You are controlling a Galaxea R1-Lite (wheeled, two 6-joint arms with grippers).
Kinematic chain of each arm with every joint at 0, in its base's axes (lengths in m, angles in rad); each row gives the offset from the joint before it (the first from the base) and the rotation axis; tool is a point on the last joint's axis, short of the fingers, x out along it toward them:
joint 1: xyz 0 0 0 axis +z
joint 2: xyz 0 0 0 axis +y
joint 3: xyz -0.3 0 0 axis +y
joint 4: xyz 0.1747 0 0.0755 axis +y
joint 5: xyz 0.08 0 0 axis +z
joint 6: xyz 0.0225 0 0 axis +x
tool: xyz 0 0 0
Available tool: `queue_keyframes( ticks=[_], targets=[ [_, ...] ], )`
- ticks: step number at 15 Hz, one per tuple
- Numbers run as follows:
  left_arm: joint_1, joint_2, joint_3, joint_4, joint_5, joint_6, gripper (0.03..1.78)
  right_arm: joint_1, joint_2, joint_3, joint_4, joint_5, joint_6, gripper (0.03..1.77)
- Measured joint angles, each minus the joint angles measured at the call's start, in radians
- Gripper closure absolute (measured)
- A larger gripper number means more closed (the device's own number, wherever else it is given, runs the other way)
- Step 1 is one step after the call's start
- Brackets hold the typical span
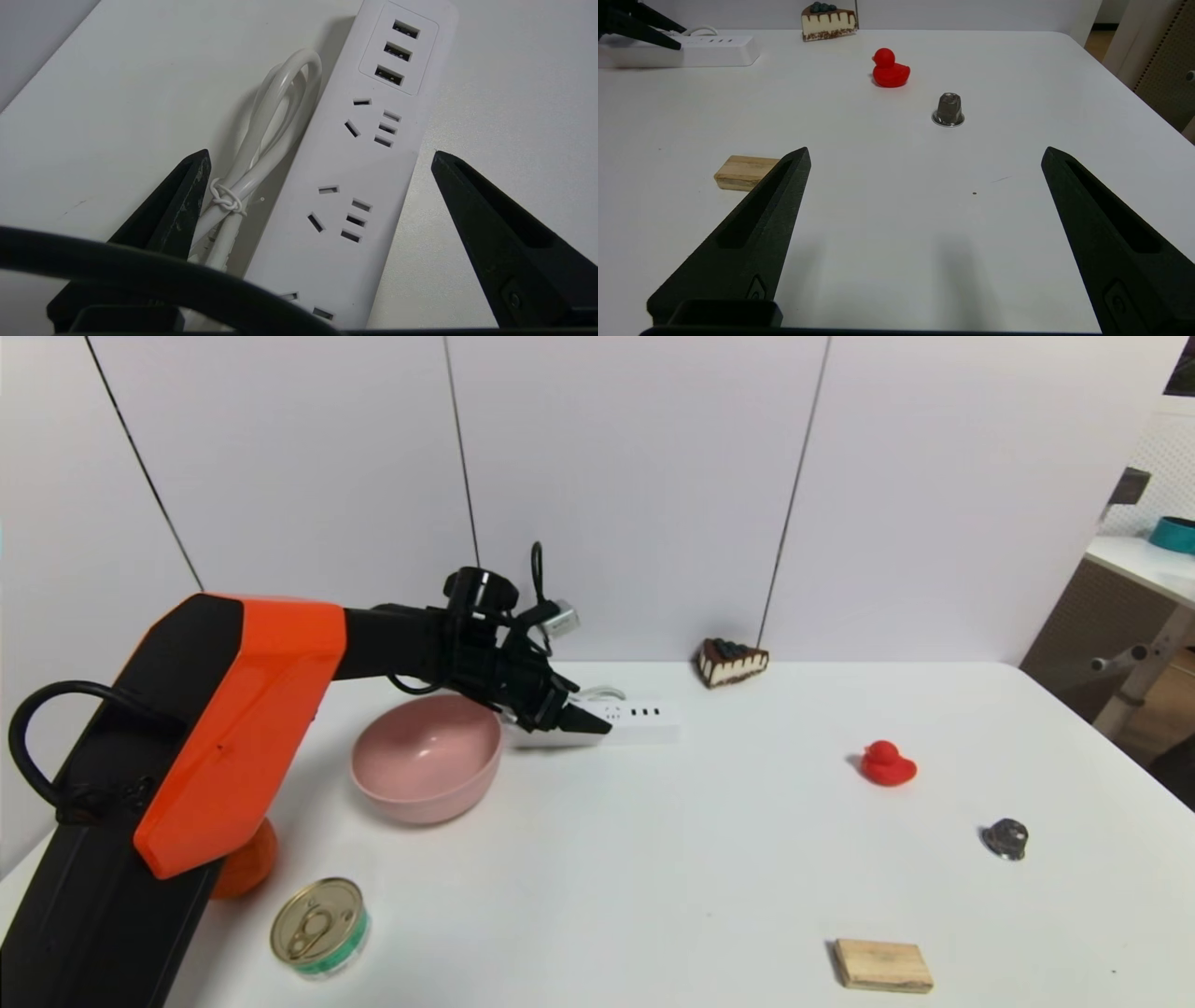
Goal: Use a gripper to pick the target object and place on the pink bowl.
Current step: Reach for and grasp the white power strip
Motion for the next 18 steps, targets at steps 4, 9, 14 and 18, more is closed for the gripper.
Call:
queue_keyframes(
  ticks=[4, 9, 14, 18],
  targets=[
    [-0.004, -0.005, 0.000, 0.017, -0.001, 0.002, 0.12, 0.000, 0.000, 0.000, 0.000, 0.000, 0.000, 0.09],
    [-0.011, -0.003, 0.000, 0.022, -0.001, 0.015, 0.12, 0.001, 0.000, 0.000, 0.000, 0.000, 0.000, 0.09],
    [-0.013, 0.010, -0.001, 0.038, 0.000, 0.047, 0.12, 0.000, 0.000, 0.000, 0.000, 0.000, 0.000, 0.09],
    [-0.013, 0.020, 0.000, 0.038, 0.000, 0.054, 0.12, 0.000, 0.000, 0.000, 0.000, 0.000, 0.000, 0.09]
  ],
)
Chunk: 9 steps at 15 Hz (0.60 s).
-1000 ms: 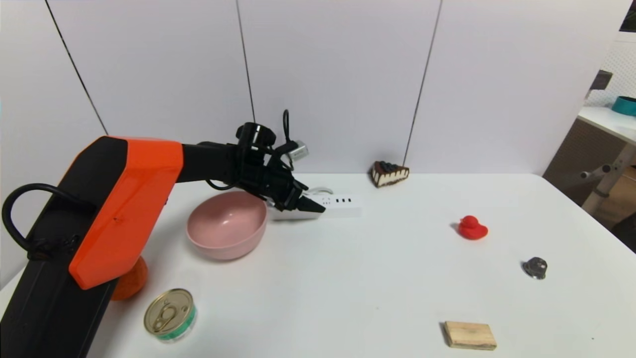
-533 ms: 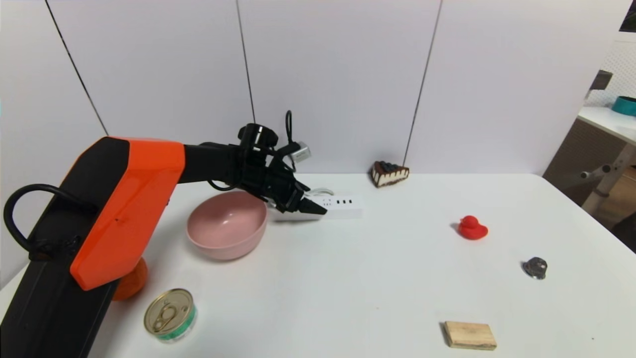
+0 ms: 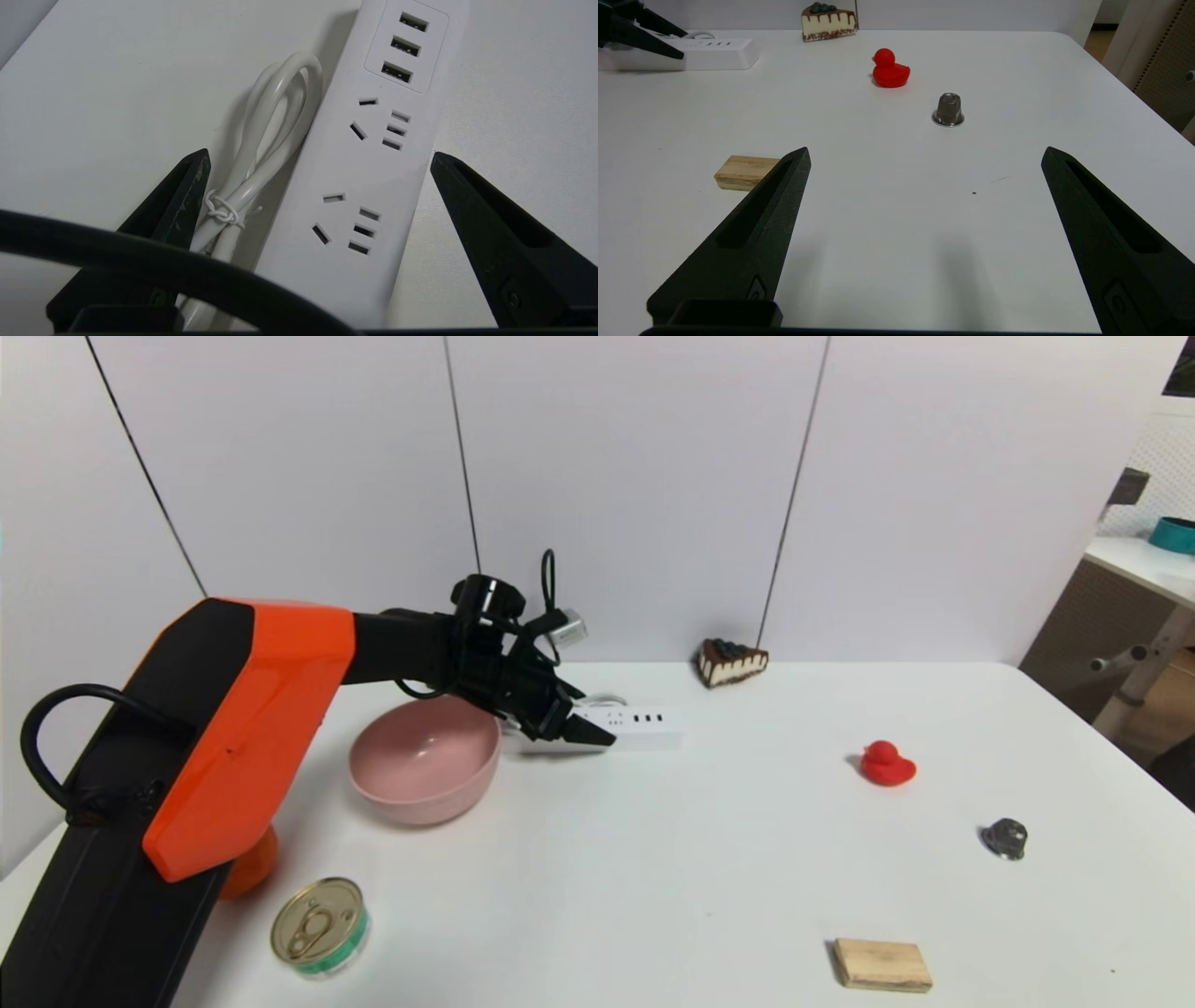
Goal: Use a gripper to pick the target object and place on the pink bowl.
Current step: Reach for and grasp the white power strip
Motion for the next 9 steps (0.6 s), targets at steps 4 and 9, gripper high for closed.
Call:
queue_keyframes(
  ticks=[4, 9],
  targets=[
    [0.000, 0.001, 0.000, 0.000, 0.053, 0.030, 0.12, 0.000, 0.000, 0.000, 0.000, 0.000, 0.000, 0.09],
    [0.000, 0.001, -0.001, -0.001, 0.077, 0.058, 0.12, 0.000, 0.000, 0.000, 0.000, 0.000, 0.000, 0.09]
  ],
)
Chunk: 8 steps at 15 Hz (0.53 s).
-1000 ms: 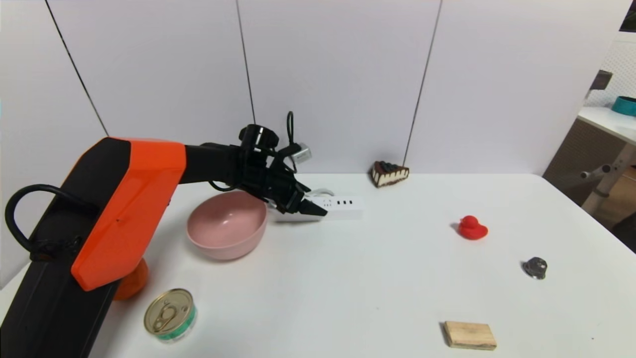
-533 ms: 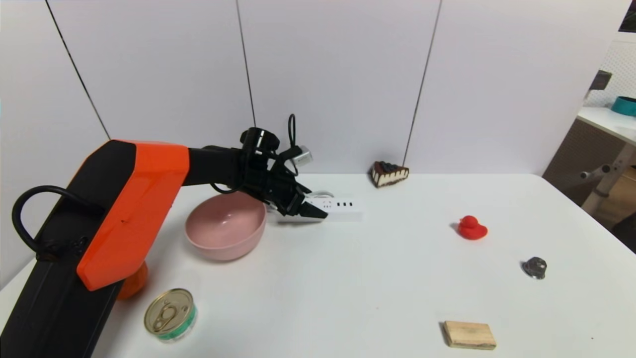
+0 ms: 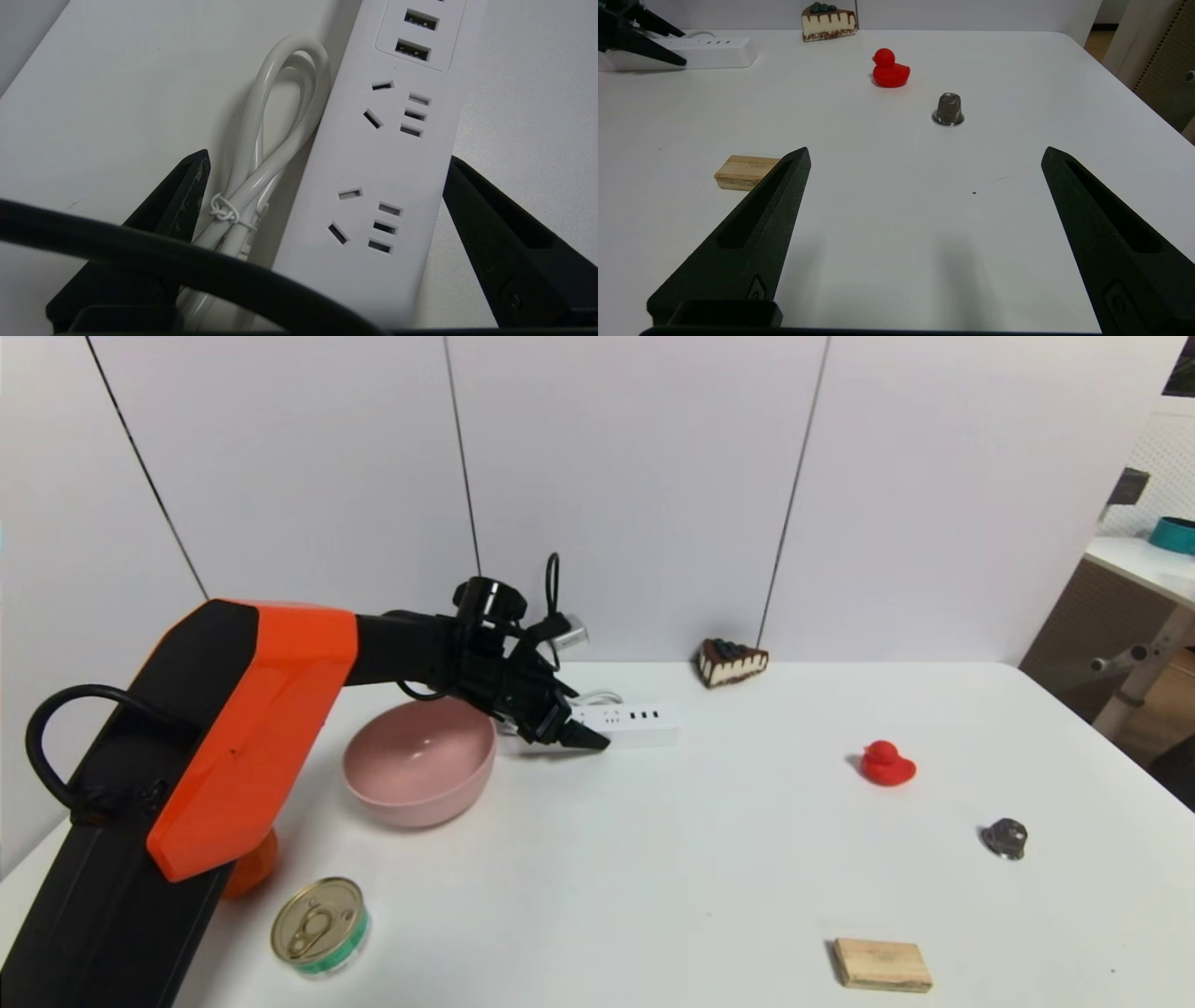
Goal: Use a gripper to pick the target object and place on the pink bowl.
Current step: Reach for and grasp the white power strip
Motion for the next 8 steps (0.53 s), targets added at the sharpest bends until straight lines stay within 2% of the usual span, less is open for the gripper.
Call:
queue_keyframes(
  ticks=[4, 8],
  targets=[
    [-0.001, -0.001, 0.000, 0.000, 0.005, 0.001, 0.12, 0.000, 0.000, 0.000, 0.000, 0.000, 0.000, 0.09],
    [-0.002, -0.009, -0.001, 0.003, 0.011, -0.003, 0.65, 0.000, 0.000, 0.000, 0.000, 0.000, 0.000, 0.09]
  ],
)
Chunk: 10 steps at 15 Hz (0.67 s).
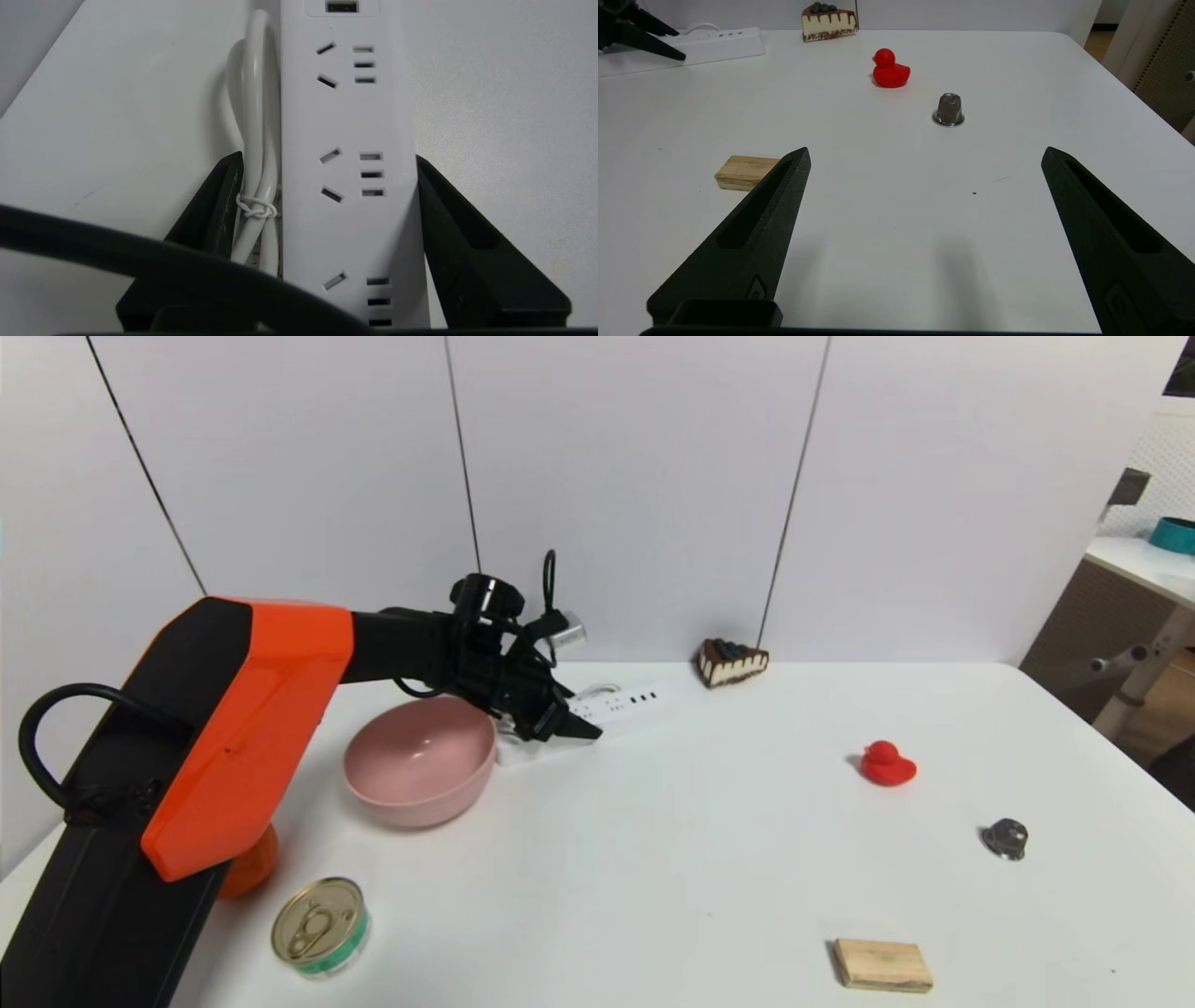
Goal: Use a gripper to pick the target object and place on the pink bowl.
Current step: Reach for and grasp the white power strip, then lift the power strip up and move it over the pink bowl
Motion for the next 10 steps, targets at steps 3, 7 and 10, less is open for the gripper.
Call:
queue_keyframes(
  ticks=[3, 7, 10],
  targets=[
    [-0.001, -0.007, 0.001, 0.002, 0.005, 0.000, 0.72, 0.000, 0.000, 0.000, 0.000, 0.000, 0.000, 0.09],
    [-0.006, -0.023, 0.001, 0.003, 0.005, -0.004, 0.74, 0.000, 0.000, 0.000, 0.000, 0.000, 0.000, 0.09],
    [-0.008, -0.050, 0.001, 0.002, 0.005, -0.005, 0.75, 0.000, 0.000, 0.000, 0.000, 0.000, 0.000, 0.09]
  ],
)
